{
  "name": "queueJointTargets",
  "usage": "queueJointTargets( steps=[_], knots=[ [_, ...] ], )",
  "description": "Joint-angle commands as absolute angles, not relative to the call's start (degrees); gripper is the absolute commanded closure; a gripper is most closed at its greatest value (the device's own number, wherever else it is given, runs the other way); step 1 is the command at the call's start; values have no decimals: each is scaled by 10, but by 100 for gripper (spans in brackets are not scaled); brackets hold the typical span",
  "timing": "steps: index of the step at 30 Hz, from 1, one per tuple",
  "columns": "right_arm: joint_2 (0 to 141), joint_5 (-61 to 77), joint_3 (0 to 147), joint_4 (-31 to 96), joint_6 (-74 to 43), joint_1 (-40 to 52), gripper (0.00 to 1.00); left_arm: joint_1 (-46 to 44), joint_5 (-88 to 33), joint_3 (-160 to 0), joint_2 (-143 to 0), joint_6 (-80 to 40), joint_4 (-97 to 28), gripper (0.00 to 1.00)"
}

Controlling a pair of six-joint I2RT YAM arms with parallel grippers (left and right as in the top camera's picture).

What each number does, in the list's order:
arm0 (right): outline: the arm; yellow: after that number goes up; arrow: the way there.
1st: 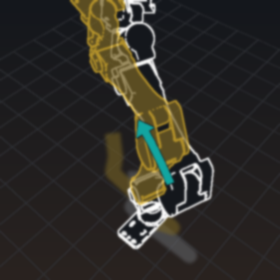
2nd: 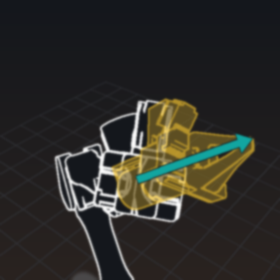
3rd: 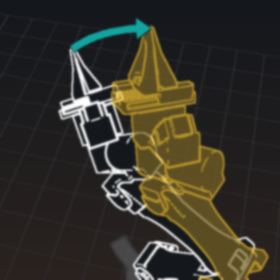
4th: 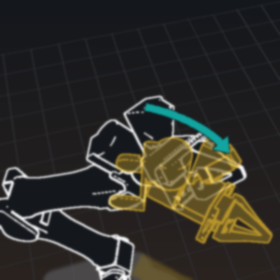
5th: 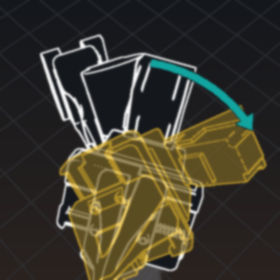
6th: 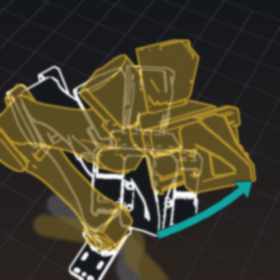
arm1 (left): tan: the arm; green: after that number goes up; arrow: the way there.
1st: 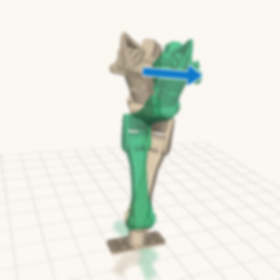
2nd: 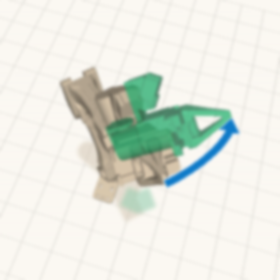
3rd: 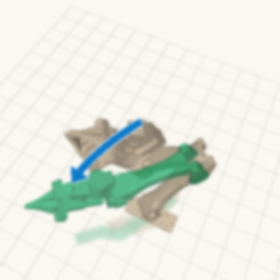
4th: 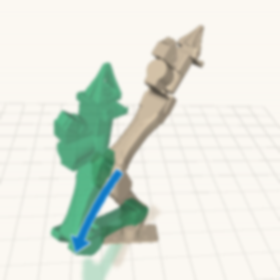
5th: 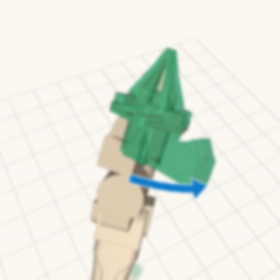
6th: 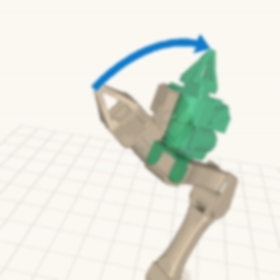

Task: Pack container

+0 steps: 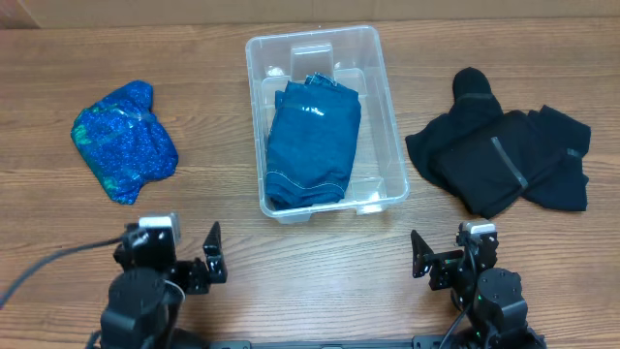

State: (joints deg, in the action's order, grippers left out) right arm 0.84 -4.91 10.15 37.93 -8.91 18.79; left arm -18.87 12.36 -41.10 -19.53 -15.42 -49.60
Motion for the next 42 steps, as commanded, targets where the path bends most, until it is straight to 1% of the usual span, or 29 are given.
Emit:
queueJointTargets(
  steps=[1,6,13,19,26,42],
  knots=[
    [2,-55,91,378,-85,186,0,-154,70,-331,-129,-139,-453,0],
    [2,-55,91,378,-85,186,0,-104,57,-257,-73,-138,-396,0],
    [2,-55,91,378,-85,186,0,-63,57,-188,-5,-107,-335,0],
    [2,-55,91,378,-85,186,0,-55,64,-151,-2,-102,-321,0],
    [2,-54,91,378,-85,186,0,-55,27,-62,-2,-103,-207,0],
    [2,-55,91,378,-85,186,0,-56,34,-62,-3,-103,-205,0]
  ],
)
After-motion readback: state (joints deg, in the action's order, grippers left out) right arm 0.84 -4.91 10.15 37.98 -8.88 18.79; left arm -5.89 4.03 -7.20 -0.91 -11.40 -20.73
